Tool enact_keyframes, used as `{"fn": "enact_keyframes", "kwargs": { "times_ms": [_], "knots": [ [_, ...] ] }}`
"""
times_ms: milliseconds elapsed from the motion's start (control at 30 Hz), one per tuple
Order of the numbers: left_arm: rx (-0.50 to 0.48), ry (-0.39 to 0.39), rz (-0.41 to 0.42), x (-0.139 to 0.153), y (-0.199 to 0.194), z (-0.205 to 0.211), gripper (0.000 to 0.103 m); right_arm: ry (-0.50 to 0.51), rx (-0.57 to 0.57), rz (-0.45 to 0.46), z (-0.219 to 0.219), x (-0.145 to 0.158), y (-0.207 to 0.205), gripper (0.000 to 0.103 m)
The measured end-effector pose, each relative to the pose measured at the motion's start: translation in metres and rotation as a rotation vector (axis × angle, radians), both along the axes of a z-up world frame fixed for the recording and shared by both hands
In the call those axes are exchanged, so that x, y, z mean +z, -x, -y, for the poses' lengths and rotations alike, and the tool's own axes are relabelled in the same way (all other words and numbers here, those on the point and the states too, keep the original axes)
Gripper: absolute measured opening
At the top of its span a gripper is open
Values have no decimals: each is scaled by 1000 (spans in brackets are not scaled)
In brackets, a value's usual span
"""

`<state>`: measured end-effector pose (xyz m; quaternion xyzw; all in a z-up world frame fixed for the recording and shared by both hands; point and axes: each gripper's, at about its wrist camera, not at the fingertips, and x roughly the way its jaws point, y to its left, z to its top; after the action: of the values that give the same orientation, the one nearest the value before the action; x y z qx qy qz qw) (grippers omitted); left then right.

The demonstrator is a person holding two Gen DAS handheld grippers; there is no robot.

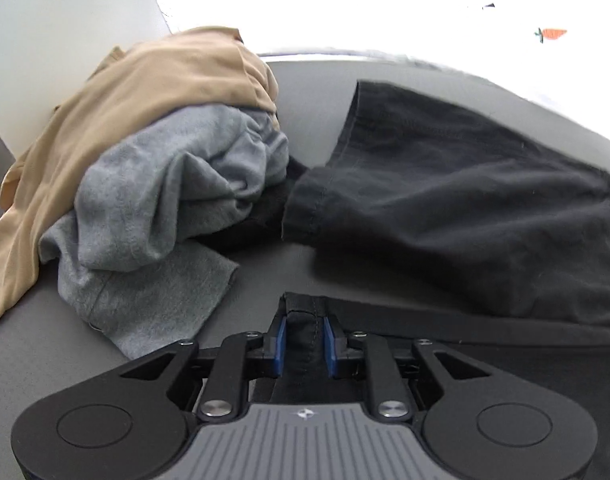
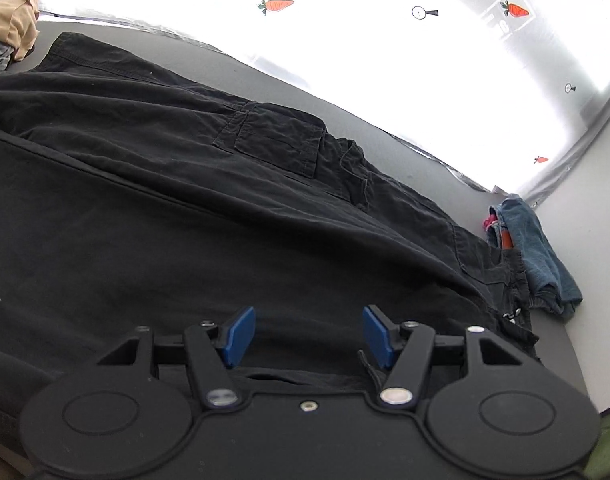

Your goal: Fold clothes

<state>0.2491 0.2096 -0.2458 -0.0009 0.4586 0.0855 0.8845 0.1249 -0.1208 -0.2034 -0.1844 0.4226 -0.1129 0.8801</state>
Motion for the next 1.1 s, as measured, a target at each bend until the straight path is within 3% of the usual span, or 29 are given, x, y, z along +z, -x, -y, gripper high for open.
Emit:
{"fn": "enact_keyframes", "kwargs": {
  "times_ms": [67,167,233,333,400,533,633,700,867,967,1000,1033,1100],
  "knots": [
    [-22,24,8,9,1,-2,27,-22,-23,-14,0,-2,-4,61],
    [-38,236,70,36,7,-21,37,-105,-56,-25,4,-2,-10,70],
    [-47,294,125,54,8,-28,43,-201,-75,-29,10,-3,-17,74],
    [-84,293,195,71,-9,-30,57,-316,-91,-12,12,-1,-32,78],
    [-113,287,224,76,-29,-30,58,-356,-79,10,8,-1,-46,84],
    [-208,164,225,65,-92,-19,58,-394,-42,40,-7,-6,-81,89],
    [-244,138,200,51,-137,-17,58,-366,-10,53,-22,-11,-112,89],
    [-273,148,157,36,-167,-18,58,-340,-9,48,-30,-17,-130,95],
    [-325,171,80,4,-209,-26,58,-369,-81,-44,-28,-47,-169,103],
    [-318,218,89,-3,-215,-28,52,-457,-152,-20,-19,-55,-175,103],
    [-309,226,99,-4,-215,-28,33,-448,-151,-20,-21,-55,-175,103],
    [-282,221,105,-4,-215,-27,22,-447,-152,-16,-21,-55,-175,103],
    [-228,227,122,-2,-217,-27,22,-451,-152,-9,-20,-55,-173,103]
  ]
}}
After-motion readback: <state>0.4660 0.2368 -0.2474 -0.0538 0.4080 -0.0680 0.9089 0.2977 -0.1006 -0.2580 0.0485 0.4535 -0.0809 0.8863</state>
